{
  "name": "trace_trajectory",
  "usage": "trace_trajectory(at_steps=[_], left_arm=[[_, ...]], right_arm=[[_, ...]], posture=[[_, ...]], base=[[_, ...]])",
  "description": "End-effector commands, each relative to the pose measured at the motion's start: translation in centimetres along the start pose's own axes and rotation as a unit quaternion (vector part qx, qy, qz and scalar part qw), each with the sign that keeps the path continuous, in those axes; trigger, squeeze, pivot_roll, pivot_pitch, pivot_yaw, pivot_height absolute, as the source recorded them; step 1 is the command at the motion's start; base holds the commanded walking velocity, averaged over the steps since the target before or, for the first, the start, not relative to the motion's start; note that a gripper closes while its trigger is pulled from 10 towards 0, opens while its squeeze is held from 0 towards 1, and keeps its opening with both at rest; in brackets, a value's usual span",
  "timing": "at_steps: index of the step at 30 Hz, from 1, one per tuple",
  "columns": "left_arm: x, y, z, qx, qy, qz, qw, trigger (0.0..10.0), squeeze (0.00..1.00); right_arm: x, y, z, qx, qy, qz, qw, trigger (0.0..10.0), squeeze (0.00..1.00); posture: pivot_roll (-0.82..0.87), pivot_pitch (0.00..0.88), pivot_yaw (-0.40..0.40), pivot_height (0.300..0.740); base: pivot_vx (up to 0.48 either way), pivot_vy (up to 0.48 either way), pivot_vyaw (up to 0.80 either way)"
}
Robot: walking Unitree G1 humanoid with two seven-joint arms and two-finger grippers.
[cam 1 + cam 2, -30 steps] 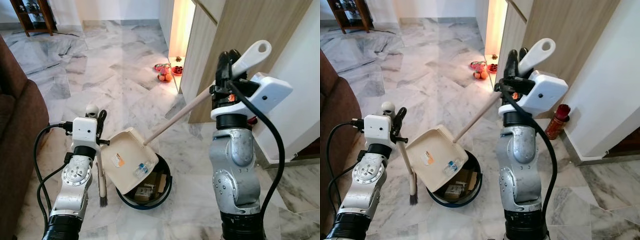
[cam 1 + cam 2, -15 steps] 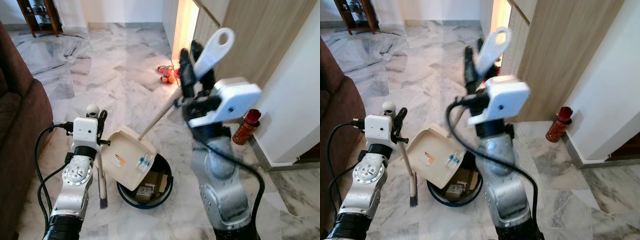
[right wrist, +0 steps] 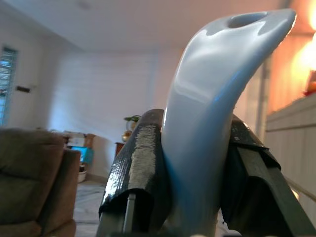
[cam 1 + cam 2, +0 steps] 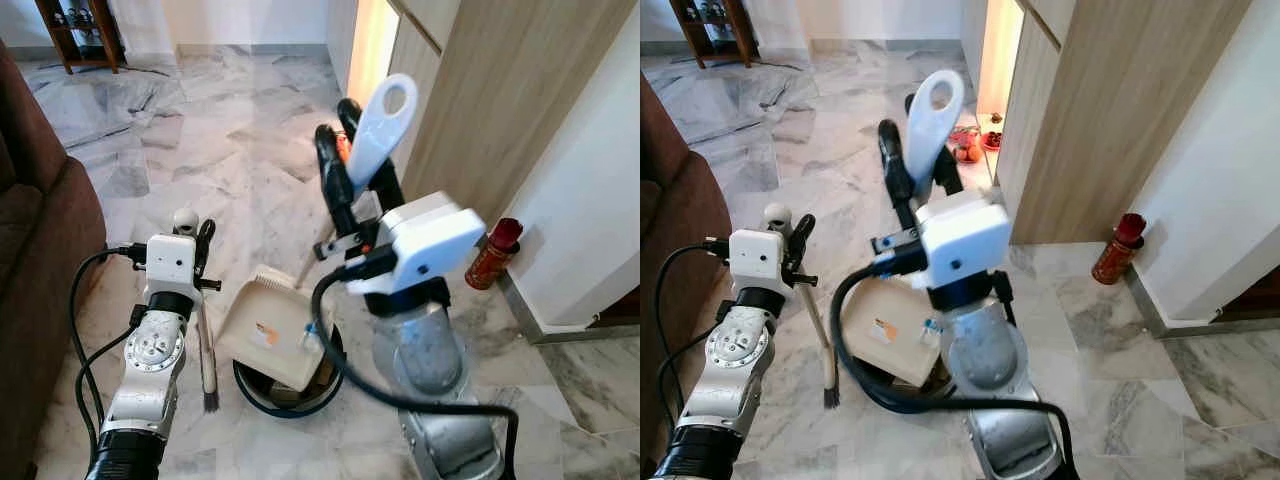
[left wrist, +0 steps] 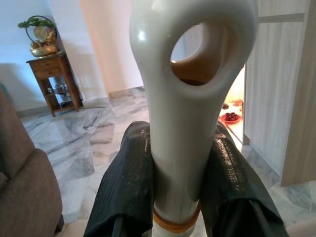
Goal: Sweep floor
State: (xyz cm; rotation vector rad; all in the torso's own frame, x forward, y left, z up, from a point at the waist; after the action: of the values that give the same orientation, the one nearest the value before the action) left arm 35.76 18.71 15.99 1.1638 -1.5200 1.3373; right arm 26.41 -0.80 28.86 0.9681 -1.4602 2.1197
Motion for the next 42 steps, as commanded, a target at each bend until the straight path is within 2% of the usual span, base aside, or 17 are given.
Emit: trace_trajectory(at_steps=[1,8,15,28,33,35,36,39,40,41,42], left_arm=[[1.8,-0.4,0.3,-0.011,-0.006,0.039,0.999,10.0,0.00],[1.8,-0.5,0.2,-0.010,-0.008,0.040,0.999,10.0,0.00],[1.9,-0.5,0.3,-0.015,-0.016,0.042,0.999,10.0,0.00],[1.9,-0.3,1.0,-0.038,-0.046,0.044,0.997,10.0,0.00],[1.7,-0.2,1.6,-0.052,-0.058,0.044,0.996,10.0,0.00],[1.6,-0.3,1.8,-0.054,-0.058,0.044,0.996,10.0,0.00],[1.6,-0.3,1.8,-0.054,-0.058,0.044,0.996,10.0,0.00],[1.7,-0.3,1.8,-0.053,-0.058,0.045,0.996,10.0,0.00],[1.7,-0.3,1.8,-0.053,-0.057,0.045,0.996,10.0,0.00],[1.5,-0.4,1.8,-0.055,-0.056,0.040,0.996,10.0,0.00],[1.4,-0.3,2.0,-0.058,-0.055,0.039,0.996,10.0,0.00]], right_arm=[[3.8,-0.1,-0.3,-0.008,-0.009,0.078,0.997,10.0,0.00],[4.6,-0.1,-0.4,-0.025,-0.008,0.090,0.996,10.0,0.00],[4.9,-0.3,0.4,-0.055,0.015,0.097,0.994,10.0,0.00],[5.4,-0.1,1.4,-0.098,0.090,0.114,0.984,10.0,0.00],[4.5,-0.3,2.0,-0.114,0.109,0.094,0.983,10.0,0.00],[2.8,-0.4,4.0,-0.146,0.128,0.057,0.979,10.0,0.00],[2.8,-0.4,4.0,-0.146,0.128,0.057,0.979,10.0,0.00],[1.1,-0.3,6.4,-0.185,0.135,0.016,0.973,10.0,0.00],[0.5,-0.2,7.2,-0.193,0.145,0.004,0.970,10.0,0.00],[-0.8,-0.1,8.5,-0.198,0.178,-0.022,0.964,10.0,0.00],[-1.6,0.3,9.8,-0.212,0.191,-0.035,0.958,10.0,0.00]], posture=[[-0.03,0.103,-0.039,0.740],[-0.02,0.105,-0.041,0.740],[-0.02,0.105,-0.042,0.740],[-0.01,0.099,-0.048,0.740],[-0.01,0.097,-0.049,0.740],[-0.01,0.089,-0.053,0.740],[-0.01,0.089,-0.053,0.740],[-0.01,0.085,-0.054,0.740],[-0.01,0.082,-0.054,0.740],[-0.01,0.080,-0.053,0.740],[-0.01,0.080,-0.053,0.740]], base=[[0.000,0.000,0.00],[0.000,0.000,0.00],[0.000,0.000,0.00],[0.000,0.000,0.00],[0.000,0.000,0.00],[0.000,0.000,0.00],[0.000,0.000,0.00],[0.000,0.000,0.00],[0.000,0.000,0.00],[0.000,0.000,0.00],[0.000,0.000,0.00]])
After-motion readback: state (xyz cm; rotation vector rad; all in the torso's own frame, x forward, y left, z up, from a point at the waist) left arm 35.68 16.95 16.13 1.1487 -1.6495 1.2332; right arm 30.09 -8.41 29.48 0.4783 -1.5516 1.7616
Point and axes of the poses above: a point about 5 cm out from each wrist's last joint towards the gripper, its own y axis pointing back from the gripper into the wrist, its own x axis along the axis of the wrist's last joint, z = x × y, the point moved 5 cm from there along -y, pointing out of the wrist towards the gripper, and after that the axes turned 5 degrees about y, right-handed, at the moved point
